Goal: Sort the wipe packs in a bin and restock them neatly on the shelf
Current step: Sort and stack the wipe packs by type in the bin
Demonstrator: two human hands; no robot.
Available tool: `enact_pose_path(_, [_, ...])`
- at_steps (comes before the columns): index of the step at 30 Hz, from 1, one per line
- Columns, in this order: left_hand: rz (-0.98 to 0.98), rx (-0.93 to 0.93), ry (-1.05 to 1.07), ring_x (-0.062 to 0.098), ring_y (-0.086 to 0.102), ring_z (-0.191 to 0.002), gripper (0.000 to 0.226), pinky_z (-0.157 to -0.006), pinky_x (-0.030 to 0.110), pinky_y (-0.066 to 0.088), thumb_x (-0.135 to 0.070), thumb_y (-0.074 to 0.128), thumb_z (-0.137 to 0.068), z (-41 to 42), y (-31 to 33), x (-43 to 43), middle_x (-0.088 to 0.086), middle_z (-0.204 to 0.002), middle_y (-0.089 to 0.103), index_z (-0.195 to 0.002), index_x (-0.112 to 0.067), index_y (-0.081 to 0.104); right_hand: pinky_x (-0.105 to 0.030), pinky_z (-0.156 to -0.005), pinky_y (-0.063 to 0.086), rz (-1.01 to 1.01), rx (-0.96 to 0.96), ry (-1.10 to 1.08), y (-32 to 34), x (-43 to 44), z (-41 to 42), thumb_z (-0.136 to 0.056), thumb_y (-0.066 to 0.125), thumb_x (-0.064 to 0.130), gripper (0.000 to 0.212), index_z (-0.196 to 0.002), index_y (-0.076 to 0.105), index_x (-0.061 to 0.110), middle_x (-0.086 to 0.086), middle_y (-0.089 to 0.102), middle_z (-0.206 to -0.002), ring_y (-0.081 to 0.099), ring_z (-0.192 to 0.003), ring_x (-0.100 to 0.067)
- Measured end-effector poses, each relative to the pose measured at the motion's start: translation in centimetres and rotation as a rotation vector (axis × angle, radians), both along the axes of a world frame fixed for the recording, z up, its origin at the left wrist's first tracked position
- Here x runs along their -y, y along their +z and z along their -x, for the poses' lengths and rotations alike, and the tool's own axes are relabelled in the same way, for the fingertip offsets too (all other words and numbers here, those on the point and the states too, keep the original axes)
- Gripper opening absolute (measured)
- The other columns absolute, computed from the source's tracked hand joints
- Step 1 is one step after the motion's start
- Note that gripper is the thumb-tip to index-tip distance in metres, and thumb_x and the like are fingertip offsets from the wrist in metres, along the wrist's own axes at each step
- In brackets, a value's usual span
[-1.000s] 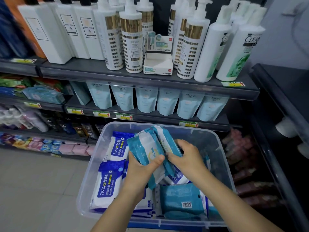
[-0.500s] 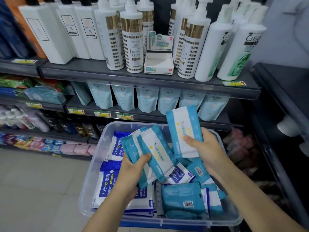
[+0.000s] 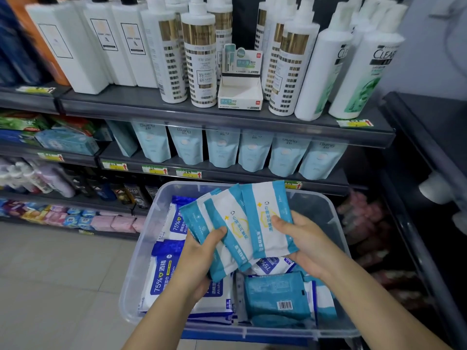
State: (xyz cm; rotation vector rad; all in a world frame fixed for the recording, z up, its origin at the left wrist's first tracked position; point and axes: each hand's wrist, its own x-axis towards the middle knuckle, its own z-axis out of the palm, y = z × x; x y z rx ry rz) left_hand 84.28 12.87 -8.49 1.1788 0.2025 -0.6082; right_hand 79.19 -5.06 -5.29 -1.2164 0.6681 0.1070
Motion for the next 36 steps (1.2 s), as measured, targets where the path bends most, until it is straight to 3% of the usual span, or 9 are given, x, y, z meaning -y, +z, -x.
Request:
enact_pose_path(5, [0.019,-0.011,0.003,0.021,0.070,-0.095,0.033,-0.069,0.036,0.057,-0.017,0.060,-0.090,-0.1,0.1,0.0,0.001,-0.108,0.072,-0.122,-0.022,0.052,-0.046,-0.087,0.053,0.024,0.023,-0.009,-0.4,-0.1,-0.2,-0.091,0.058,0.013,0.023,-0.113,0.062,0.015,-0.006,0.071,-0.108,0.065,-0.102,-0.027])
enact_pose_path(11, [0.051,-0.019,-0.030,0.021,0.071,-0.094,0.054,-0.064,0.035,0.058,-0.044,0.059,-0.071,-0.5,0.5,-0.8,0.001,-0.108,0.072,-0.121,-0.025,0.052,-0.041,-0.087,0.053,0.218,0.084,0.116,0.4,1.4,-0.7,-0.089,0.058,0.007,0.020,-0.108,0.061,0.012,-0.009,0.070,-0.108,0.066,-0.098,-0.025])
enact_pose_path(16, [0.011,0.013,-0.128,0.024,0.071,-0.093,0.058,-0.067,0.036,0.059,-0.027,0.071,-0.069,-0.7,0.7,-1.6,0.005,-0.106,0.073,-0.123,-0.019,0.052,-0.033,-0.088,0.053,0.514,0.087,0.405,2.5,3.0,-1.9,-0.087,0.063,0.006,0.025,-0.103,0.059,0.024,0.003,0.070,-0.102,0.066,-0.095,-0.017])
enact_pose_path(20, [-0.032,0.011,-0.212,0.027,0.071,-0.093,0.051,-0.076,0.041,0.058,-0.010,0.073,-0.075,-0.2,0.8,-1.6,0.007,-0.103,0.073,-0.120,-0.015,0.052,-0.041,-0.091,0.052,0.647,0.073,0.527,3.2,3.0,-2.8,-0.086,0.066,0.014,0.017,-0.098,0.062,0.025,0.001,0.071,-0.102,0.067,-0.098,-0.019])
enact_pose_path(24, [-0.027,0.001,-0.190,0.026,0.071,-0.093,0.042,-0.078,0.043,0.058,-0.006,0.069,-0.081,0.0,0.7,-1.8,0.006,-0.103,0.073,-0.118,-0.017,0.053,-0.040,-0.092,0.051,0.602,0.093,0.450,2.8,2.7,-3.0,-0.087,0.065,0.016,0.023,-0.109,0.061,0.019,0.004,0.071,-0.103,0.067,-0.095,-0.015])
enact_pose_path(27, [-0.027,-0.005,-0.183,0.027,0.071,-0.093,0.044,-0.076,0.042,0.058,-0.007,0.070,-0.080,-0.1,0.7,-2.0,0.006,-0.103,0.073,-0.119,-0.017,0.053,-0.038,-0.089,0.053,0.551,0.094,0.433,2.4,2.4,-2.9,-0.087,0.064,0.013,0.018,-0.103,0.062,0.020,0.004,0.072,-0.098,0.068,-0.089,-0.013])
enact_pose_path(31, [-0.021,-0.008,-0.207,0.028,0.071,-0.091,0.045,-0.069,0.039,0.059,-0.007,0.070,-0.079,-0.1,0.9,-2.1,0.008,-0.103,0.073,-0.119,-0.016,0.052,-0.045,-0.091,0.052,0.575,0.072,0.518,2.4,2.4,-3.0,-0.087,0.064,0.014,0.014,-0.101,0.063,0.013,-0.005,0.072,-0.101,0.067,-0.094,-0.022])
enact_pose_path(36, [0.032,-0.021,-0.214,0.028,0.071,-0.091,0.049,-0.064,0.036,0.059,-0.012,0.069,-0.074,-0.2,1.2,-2.2,0.010,-0.104,0.073,-0.120,-0.014,0.054,-0.037,-0.094,0.050,0.493,0.016,0.648,2.4,2.4,-2.9,-0.088,0.062,0.016,0.015,-0.102,0.062,0.022,-0.001,0.070,-0.108,0.065,-0.103,-0.018])
